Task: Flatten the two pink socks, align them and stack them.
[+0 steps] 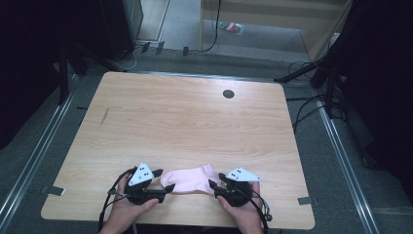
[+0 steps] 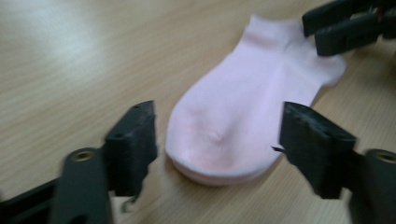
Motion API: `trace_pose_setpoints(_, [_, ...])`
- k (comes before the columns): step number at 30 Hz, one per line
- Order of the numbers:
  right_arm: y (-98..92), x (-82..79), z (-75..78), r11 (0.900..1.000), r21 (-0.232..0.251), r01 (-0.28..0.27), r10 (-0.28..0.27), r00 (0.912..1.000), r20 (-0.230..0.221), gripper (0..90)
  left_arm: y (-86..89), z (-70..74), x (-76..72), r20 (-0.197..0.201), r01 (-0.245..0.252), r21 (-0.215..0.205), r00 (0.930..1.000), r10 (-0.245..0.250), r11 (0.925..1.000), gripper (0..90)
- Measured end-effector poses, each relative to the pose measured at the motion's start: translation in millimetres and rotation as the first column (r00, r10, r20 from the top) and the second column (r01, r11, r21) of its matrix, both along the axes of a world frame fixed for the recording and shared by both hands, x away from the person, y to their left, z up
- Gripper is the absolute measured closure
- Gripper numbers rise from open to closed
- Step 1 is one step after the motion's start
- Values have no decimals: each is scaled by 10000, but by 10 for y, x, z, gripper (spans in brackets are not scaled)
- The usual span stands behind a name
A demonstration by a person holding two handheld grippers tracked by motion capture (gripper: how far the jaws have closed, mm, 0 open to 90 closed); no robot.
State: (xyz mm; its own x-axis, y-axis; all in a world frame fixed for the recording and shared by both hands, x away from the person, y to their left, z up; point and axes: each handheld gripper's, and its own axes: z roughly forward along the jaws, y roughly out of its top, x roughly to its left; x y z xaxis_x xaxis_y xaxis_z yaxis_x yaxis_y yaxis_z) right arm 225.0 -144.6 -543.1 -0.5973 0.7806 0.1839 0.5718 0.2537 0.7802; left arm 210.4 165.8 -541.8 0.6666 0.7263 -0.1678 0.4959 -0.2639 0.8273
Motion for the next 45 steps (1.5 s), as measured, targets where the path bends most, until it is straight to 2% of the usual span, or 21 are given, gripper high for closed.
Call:
trace_pose_setpoints(1, [-23,-4,34,9998,176,-83,78,9996,269,424,59,49,-4,102,-189,-512,9998,194,9985,173])
trace_pose_setpoints(2, [-23,-4,34,9998,176,-83,78,9996,269,424,59,49,-4,102,-189,-512,9998,194,9985,134])
trace_pose_setpoints(4, [-46,5,64,9993,324,-211,194,9985,513,351,127,76,-3,182,-253,-770,9995,268,9967,114])
trace_pose_setpoints(5, [-71,15,96,9992,337,-211,191,9981,583,300,148,77,-3,202,-209,-804,9995,226,9965,49])
trace_pose_setpoints(7, [-83,20,112,9994,307,-186,166,9978,643,273,210,79,-1,253,-262,-946,9993,287,9952,16])
trace_pose_setpoints(8, [-94,27,129,9996,256,-118,102,9981,608,228,238,82,4,231,-358,-1022,9990,383,9941,2])
trace_pose_setpoints(9, [-119,50,154,9997,211,111,-123,9985,543,137,296,89,26,124,-651,-1109,9977,669,9917,2])
trace_pose_setpoints(13, [-176,71,176,9987,308,407,-422,9978,517,106,380,86,33,127,-841,-1197,9962,863,9892,2])
trace_pose_setpoints(18, [-291,117,176,9964,262,809,-821,9955,468,101,496,73,54,168,-1426,-1015,9893,1450,9846,2])
trace_pose_setpoints(21, [-388,135,190,9949,326,959,-975,9939,514,100,608,58,71,53,-1692,-1362,9852,1715,9761,2])
trace_pose_setpoints(24, [-430,141,199,9938,302,1069,-1085,9925,558,100,660,59,76,55,-1818,-1350,9829,1842,9740,2])
trace_pose_setpoints(26, [-481,150,200,9923,336,1192,-1209,9912,542,99,710,54,81,73,-1974,-1352,9797,2002,9709,2])
trace_pose_setpoints(27, [-540,168,198,9907,357,1313,-1332,9894,573,99,761,50,82,57,-2192,-1371,9750,2221,9660,2])
trace_pose_setpoints(28, [-540,168,198,9907,357,1313,-1332,9894,573,99,761,50,82,57,-2192,-1371,9750,2221,9660,2])
trace_pose_setpoints(32, [-672,197,200,9854,456,1641,-1664,9847,525,102,881,45,90,40,-2467,-1442,9683,2499,9583,2])
trace_pose_setpoints(33, [-740,213,203,9824,463,1807,-1832,9816,546,104,936,38,90,42,-2610,-1405,9645,2642,9551,2])
trace_pose_setpoints(37, [-849,229,207,9771,499,2067,-2091,9766,495,110,1023,24,95,39,-2767,-1348,9601,2798,9514,2])
trace_pose_setpoints(40, [-961,245,207,9710,519,2332,-2357,9705,501,113,1097,22,88,112,-2922,-1316,9551,2962,9472,2])
trace_pose_setpoints(41, [-1030,249,211,9658,549,2532,-2559,9656,472,117,1153,19,79,84,-3049,-1353,9511,3088,9427,2])
trace_pose_setpoints(44, [-1099,250,210,9624,583,2655,-2682,9623,459,118,1214,9,68,116,-3139,-1177,9482,3174,9421,2])
trace_pose_setpoints(45, [-1166,247,204,9586,592,2787,-2812,9588,403,122,1266,-6,54,119,-3317,-1059,9422,3347,9374,2])
